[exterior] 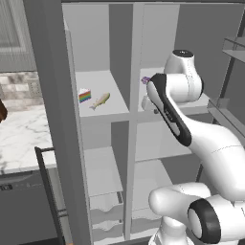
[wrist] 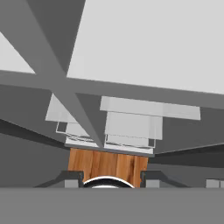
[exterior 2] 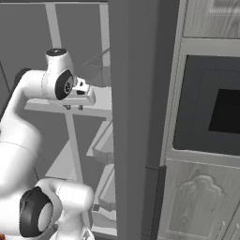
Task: Pick up the frozen fish from the freezer, place it on any shelf in the fridge, and close the fridge and freezer doors when done.
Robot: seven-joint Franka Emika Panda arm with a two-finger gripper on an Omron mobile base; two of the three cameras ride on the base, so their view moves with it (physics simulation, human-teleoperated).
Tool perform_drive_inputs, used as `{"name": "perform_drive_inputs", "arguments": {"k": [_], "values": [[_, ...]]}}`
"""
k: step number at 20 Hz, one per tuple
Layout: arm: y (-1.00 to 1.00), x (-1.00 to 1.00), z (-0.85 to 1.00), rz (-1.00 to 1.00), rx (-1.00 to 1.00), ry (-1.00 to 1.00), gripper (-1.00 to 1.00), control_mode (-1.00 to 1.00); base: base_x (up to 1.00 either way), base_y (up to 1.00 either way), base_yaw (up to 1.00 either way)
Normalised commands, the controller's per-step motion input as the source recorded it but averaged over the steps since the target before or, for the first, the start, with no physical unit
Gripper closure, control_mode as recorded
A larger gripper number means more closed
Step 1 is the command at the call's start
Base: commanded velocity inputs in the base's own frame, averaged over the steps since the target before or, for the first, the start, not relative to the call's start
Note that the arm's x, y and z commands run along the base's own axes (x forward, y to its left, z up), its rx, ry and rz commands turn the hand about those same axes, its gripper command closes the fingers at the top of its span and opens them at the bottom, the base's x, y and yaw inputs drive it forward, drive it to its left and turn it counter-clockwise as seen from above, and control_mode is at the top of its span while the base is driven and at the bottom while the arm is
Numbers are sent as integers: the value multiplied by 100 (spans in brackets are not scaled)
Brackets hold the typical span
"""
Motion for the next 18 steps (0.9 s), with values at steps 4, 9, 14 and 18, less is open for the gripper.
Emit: {"name": "perform_drive_inputs", "arguments": {"k": [4, 9, 14, 18], "values": [[0, -31, -4, 0, 0, 0, -100, -100, 0, 0, 0], [1, -91, -29, -1, 0, -13, -100, -100, 0, 0, 0], [0, -93, -16, -1, 0, -6, -100, -100, 0, 0, 0], [0, -58, -2, 0, 0, 0, -100, -100, 0, 0, 0]]}}
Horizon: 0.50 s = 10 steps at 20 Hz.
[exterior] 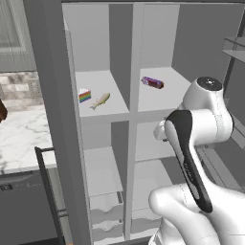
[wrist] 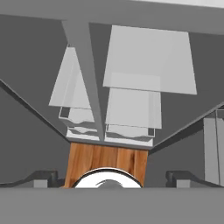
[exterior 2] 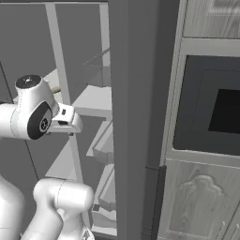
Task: Pick up the frozen fish from the freezer, place it on any shelf in the fridge, and close the fridge and freezer doors when done.
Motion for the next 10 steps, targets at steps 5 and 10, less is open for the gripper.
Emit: {"name": "perform_drive_inputs", "arguments": {"k": [5, 10], "values": [[4, -32, 0, 0, 0, 0, -100, -100, 0, 0, 0], [7, -4, 0, 1, 0, 0, -100, 100, -1, 27, 0]]}}
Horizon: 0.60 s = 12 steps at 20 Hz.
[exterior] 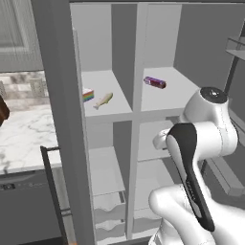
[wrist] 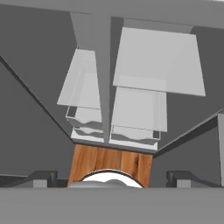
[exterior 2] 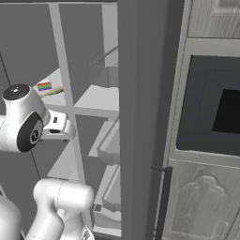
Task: Pick up the frozen fish from the freezer, place it on any shelf in the fridge, and close the fridge and freezer doors when done.
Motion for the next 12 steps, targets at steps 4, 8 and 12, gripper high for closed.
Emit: {"name": "perform_drive_inputs", "arguments": {"k": [4, 8, 12], "values": [[0, 0, 0, 0, 0, 0, -100, 100, 0, 25, 0], [0, 0, 0, 0, 0, 0, -100, 100, 0, 26, 0], [0, 0, 0, 0, 0, 0, -100, 100, 7, 35, 0]]}}
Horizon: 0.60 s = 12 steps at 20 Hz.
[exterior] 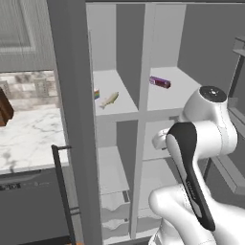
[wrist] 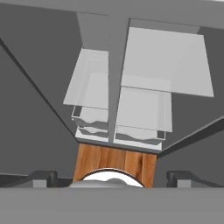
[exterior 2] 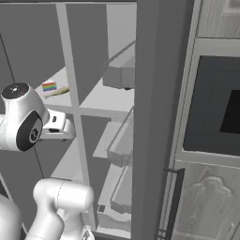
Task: Pick up the frozen fish from the freezer, place it on any shelf in the fridge, and close the fridge and freezer doors when done.
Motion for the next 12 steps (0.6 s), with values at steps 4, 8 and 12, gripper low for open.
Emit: {"name": "perform_drive_inputs", "arguments": {"k": [4, 8, 12], "values": [[0, 0, 0, 0, 0, 0, -100, 100, 23, 24, 0], [0, 0, 0, 0, 0, 0, -100, 100, 37, 11, -2], [0, 0, 0, 0, 0, 0, -100, 100, 45, 16, -2]]}}
